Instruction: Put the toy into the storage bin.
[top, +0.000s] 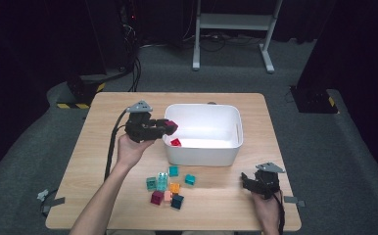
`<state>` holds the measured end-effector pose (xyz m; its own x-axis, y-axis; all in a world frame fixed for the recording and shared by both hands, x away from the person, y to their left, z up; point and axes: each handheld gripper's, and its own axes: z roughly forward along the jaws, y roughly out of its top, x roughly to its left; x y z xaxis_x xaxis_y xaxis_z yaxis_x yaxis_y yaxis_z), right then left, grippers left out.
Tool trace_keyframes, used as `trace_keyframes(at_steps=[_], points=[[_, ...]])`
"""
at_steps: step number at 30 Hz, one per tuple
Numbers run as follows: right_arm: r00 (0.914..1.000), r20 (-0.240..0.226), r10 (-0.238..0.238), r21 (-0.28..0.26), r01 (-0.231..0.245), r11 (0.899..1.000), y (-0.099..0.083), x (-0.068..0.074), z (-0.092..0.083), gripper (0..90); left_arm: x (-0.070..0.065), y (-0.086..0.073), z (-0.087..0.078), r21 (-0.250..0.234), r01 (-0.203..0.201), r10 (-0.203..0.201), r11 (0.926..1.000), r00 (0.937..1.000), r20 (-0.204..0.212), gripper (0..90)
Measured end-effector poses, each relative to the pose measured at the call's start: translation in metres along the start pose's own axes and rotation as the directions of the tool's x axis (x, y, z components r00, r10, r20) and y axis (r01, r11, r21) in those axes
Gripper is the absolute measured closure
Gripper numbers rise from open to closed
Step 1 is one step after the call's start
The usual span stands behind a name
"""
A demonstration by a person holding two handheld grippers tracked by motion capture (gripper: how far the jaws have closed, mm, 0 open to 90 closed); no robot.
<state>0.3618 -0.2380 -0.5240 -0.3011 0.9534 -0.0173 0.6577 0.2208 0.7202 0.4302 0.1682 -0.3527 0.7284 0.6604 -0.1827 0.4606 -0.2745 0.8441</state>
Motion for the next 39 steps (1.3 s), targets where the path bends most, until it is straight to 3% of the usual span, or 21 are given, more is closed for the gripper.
trace_keyframes(at_steps=[7, 16, 25, 27, 31, 34, 39], points=[[1.0, -0.004, -0.002, 0.0, 0.002, 1.0, 0.0, 0.0, 0.0, 23.0, 0.001, -0.003, 0.021, 0.026, 0.024, -0.025, 0.9994, 0.9996, 0.015, 58.6], [1.0, -0.006, -0.005, -0.001, 0.005, 1.0, 0.0, 0.0, 0.0, 23.0, -0.009, -0.002, 0.037, 0.033, -0.01, 0.011, 0.9994, 0.9999, -0.005, 58.6], [1.0, -0.006, -0.006, -0.001, 0.006, 1.0, 0.0, 0.0, 0.0, 23.0, -0.009, -0.006, 0.058, 0.068, -0.008, 0.01, 0.9977, 0.9997, -0.024, 55.5], [1.0, -0.006, -0.006, -0.001, 0.006, 1.0, 0.0, 0.0, 0.0, 22.9, -0.009, -0.006, 0.058, 0.063, -0.004, 0.006, 0.998, 0.9994, -0.033, 50.2], [0.9999, -0.007, -0.007, -0.001, 0.007, 1.0, 0.0, 0.0, 0.0, 23.0, -0.011, -0.004, 0.052, 0.061, -0.048, 0.053, 0.997, 0.9946, -0.089, 44.1], [1.0, -0.007, -0.007, -0.001, 0.007, 1.0, 0.0, 0.0, 0.0, 23.0, -0.011, -0.006, 0.046, 0.076, -0.042, 0.049, 0.9962, 0.9939, -0.099, 41.8], [1.0, -0.007, -0.007, -0.001, 0.007, 1.0, 0.0, 0.0, 0.0, 23.0, -0.012, -0.008, 0.027, 0.024, -0.031, 0.033, 0.9992, 0.9949, -0.096, 40.2]])
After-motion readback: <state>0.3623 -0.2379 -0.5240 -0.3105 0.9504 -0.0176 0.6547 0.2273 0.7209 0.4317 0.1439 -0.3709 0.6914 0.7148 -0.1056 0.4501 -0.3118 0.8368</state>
